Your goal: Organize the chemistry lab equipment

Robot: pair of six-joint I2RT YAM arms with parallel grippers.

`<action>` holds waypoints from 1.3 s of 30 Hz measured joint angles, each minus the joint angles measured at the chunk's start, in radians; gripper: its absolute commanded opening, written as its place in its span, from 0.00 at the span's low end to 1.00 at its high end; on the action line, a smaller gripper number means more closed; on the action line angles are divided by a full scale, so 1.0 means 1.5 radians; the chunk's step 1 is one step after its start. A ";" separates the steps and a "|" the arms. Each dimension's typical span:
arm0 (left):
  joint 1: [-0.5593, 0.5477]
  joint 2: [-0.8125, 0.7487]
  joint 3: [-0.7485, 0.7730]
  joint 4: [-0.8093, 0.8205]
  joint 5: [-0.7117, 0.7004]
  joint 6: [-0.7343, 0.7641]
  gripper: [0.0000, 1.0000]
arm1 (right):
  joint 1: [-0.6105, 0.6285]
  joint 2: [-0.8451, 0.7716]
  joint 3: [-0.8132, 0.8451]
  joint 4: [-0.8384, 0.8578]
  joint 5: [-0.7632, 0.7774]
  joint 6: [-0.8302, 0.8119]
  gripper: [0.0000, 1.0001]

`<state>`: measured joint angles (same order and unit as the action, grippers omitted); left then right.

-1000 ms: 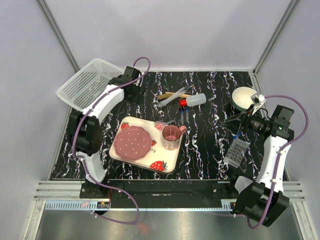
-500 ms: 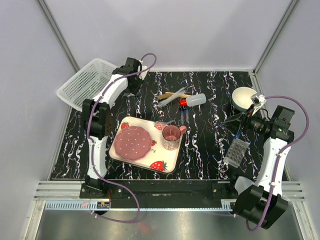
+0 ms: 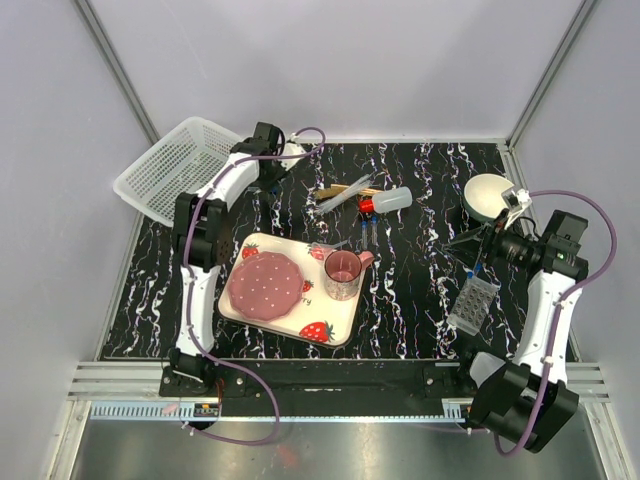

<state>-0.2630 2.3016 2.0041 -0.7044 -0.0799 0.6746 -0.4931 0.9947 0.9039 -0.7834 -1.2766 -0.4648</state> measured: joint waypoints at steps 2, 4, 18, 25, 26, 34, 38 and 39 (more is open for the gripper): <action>0.007 0.019 0.016 0.003 0.002 0.006 0.59 | -0.002 0.005 0.000 0.000 0.000 0.000 0.74; 0.010 0.035 0.027 0.006 0.004 0.009 0.61 | -0.006 0.008 0.000 0.000 0.000 0.000 0.74; 0.036 0.070 0.059 0.004 0.126 0.005 0.72 | -0.022 0.027 0.000 -0.003 -0.001 0.001 0.74; 0.060 0.079 0.065 0.000 0.175 -0.019 0.73 | -0.023 0.033 0.000 -0.009 -0.008 0.000 0.74; 0.062 0.082 0.066 0.001 0.181 -0.024 0.74 | -0.023 0.033 0.000 -0.011 -0.010 0.000 0.73; 0.063 0.093 0.072 0.000 0.206 -0.064 0.64 | -0.025 0.033 0.001 -0.018 -0.018 -0.005 0.73; 0.063 0.095 0.072 -0.003 0.209 -0.082 0.61 | -0.025 0.033 0.001 -0.021 -0.018 -0.007 0.74; 0.063 0.095 0.072 -0.004 0.208 -0.085 0.60 | -0.025 0.033 0.001 -0.022 -0.018 -0.008 0.74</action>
<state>-0.1688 2.4435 2.1124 -0.7097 0.2321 0.5472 -0.5304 1.0443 0.9047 -0.8158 -1.3041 -0.4770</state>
